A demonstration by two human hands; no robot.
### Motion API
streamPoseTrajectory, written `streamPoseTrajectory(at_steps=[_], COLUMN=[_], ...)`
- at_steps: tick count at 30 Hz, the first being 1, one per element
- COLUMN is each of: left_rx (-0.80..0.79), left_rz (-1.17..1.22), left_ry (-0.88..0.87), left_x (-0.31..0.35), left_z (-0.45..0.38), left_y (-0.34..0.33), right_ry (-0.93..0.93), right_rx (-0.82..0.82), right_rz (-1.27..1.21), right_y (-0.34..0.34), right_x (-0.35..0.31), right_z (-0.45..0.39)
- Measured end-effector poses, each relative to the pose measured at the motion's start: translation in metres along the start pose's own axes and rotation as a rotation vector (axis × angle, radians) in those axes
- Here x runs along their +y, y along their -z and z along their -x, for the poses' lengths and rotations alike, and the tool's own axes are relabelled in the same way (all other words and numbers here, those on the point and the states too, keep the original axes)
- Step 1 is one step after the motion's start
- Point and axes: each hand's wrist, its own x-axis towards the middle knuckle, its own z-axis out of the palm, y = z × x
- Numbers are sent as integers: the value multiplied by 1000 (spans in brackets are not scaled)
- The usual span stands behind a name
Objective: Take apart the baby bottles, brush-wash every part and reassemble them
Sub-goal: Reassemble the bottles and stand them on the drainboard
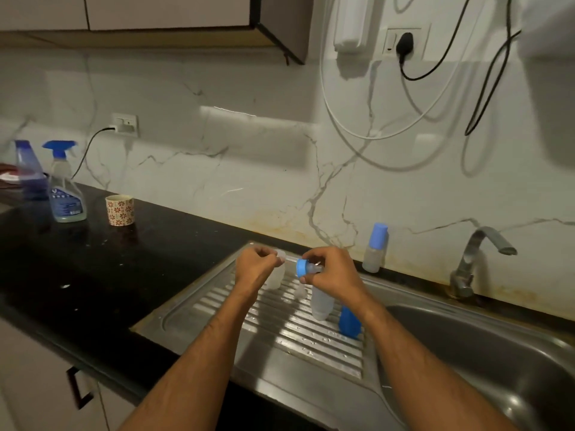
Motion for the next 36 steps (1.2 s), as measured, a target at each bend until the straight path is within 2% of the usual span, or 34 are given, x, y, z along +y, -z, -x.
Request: streamPoseTrajectory(at_steps=[9, 23, 36], left_rx=[81, -37, 58], left_rz=[-90, -216, -91], left_ry=[-12, -21, -14], left_x=[-16, -51, -31], left_z=[-57, -90, -83], left_y=[6, -24, -10], right_ry=[34, -1, 5], right_rx=[-39, -48, 3], right_rz=[0, 6, -46], right_y=[-24, -43, -20], right_x=[-2, 24, 20], right_z=[-50, -80, -71])
